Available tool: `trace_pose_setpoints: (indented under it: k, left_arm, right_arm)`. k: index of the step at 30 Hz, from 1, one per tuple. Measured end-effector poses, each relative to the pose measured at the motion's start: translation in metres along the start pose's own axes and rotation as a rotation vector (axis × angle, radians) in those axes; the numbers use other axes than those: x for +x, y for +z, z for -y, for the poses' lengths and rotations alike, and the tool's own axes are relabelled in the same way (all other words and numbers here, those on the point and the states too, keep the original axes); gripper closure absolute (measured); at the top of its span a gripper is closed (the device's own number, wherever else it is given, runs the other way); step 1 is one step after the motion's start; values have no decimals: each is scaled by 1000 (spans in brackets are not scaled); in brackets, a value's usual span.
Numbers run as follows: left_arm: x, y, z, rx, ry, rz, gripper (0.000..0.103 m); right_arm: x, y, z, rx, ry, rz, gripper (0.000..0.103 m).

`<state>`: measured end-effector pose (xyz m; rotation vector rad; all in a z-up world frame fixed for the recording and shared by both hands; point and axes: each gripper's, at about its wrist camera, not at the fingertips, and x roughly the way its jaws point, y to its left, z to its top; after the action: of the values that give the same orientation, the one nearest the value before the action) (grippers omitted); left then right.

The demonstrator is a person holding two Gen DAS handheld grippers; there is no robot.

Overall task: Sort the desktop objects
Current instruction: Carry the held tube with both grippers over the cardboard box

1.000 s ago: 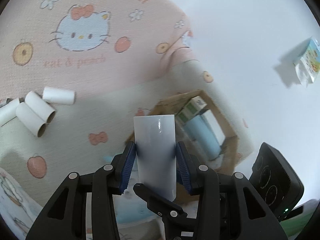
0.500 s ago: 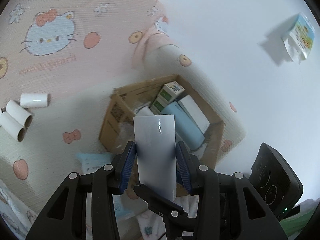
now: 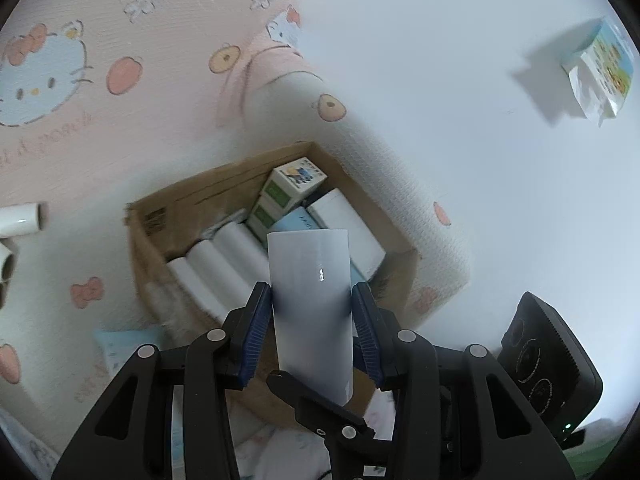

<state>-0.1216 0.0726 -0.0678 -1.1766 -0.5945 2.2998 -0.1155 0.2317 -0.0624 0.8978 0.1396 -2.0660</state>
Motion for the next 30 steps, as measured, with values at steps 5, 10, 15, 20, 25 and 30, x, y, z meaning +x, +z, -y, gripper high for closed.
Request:
trace_pose_setpoints:
  k: [5, 10, 15, 20, 25, 30]
  left_arm:
    - [19, 12, 2, -21, -17, -23, 57]
    - [47, 31, -15, -149, -4, -85, 57]
    - [60, 46, -23, -207, -19, -90, 58]
    - [71, 61, -21, -205, 25, -94, 58]
    - [98, 67, -41, -305, 52, -168, 58]
    - [113, 68, -50, -337, 92, -194, 58]
  right_arm:
    - [3, 12, 18, -32, -9, -44, 59]
    - [29, 27, 46, 10, 52, -120, 59]
    - [42, 44, 69, 28, 125, -161, 59]
    - [54, 60, 81, 6, 158, -196, 59]
    - [81, 67, 87, -45, 140, -331, 59]
    - [102, 67, 93, -57, 157, -405, 59]
